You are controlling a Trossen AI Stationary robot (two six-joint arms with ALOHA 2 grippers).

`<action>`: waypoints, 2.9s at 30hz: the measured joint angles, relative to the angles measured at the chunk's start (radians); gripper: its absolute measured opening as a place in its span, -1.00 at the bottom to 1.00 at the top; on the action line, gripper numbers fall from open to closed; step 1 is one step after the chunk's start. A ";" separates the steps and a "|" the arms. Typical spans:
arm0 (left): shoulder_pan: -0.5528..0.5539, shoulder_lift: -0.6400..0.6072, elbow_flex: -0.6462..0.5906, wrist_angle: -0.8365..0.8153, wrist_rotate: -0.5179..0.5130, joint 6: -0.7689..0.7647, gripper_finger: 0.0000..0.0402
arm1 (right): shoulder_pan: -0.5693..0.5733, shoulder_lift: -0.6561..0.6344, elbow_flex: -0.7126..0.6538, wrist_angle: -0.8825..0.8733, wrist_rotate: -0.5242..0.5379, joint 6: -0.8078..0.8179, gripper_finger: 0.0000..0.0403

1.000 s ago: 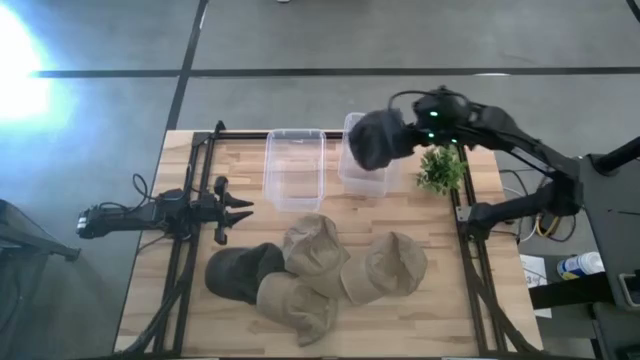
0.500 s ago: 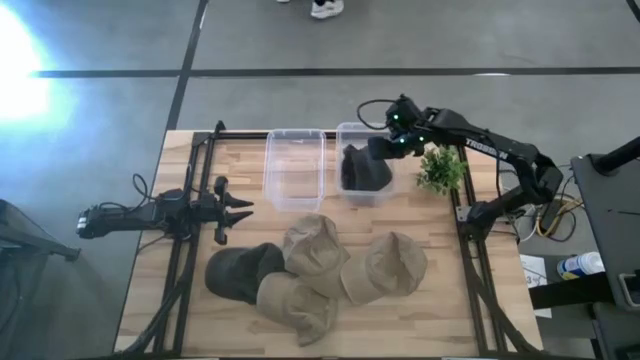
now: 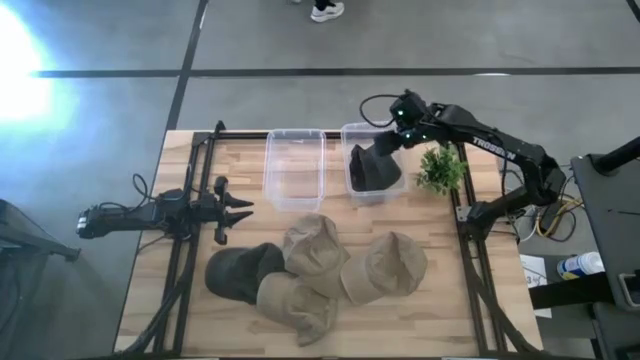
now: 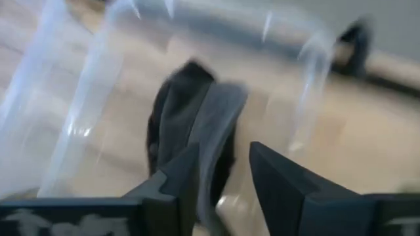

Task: Pick & Place hat
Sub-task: Put the right brown cap into the left transparent bin

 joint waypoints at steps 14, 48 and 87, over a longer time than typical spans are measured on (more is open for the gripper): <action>0.000 0.000 0.000 0.000 0.000 0.000 -0.49 | 0.420 -0.126 0.038 -0.228 -0.267 -0.387 -0.22; 0.000 0.002 0.011 0.401 -0.178 -1.022 -0.49 | 0.753 0.160 0.021 -0.223 -0.349 0.220 -0.30; -0.679 1.390 0.891 -0.249 -0.440 -0.897 -0.90 | 0.757 0.158 -0.376 0.384 -0.438 0.396 -0.35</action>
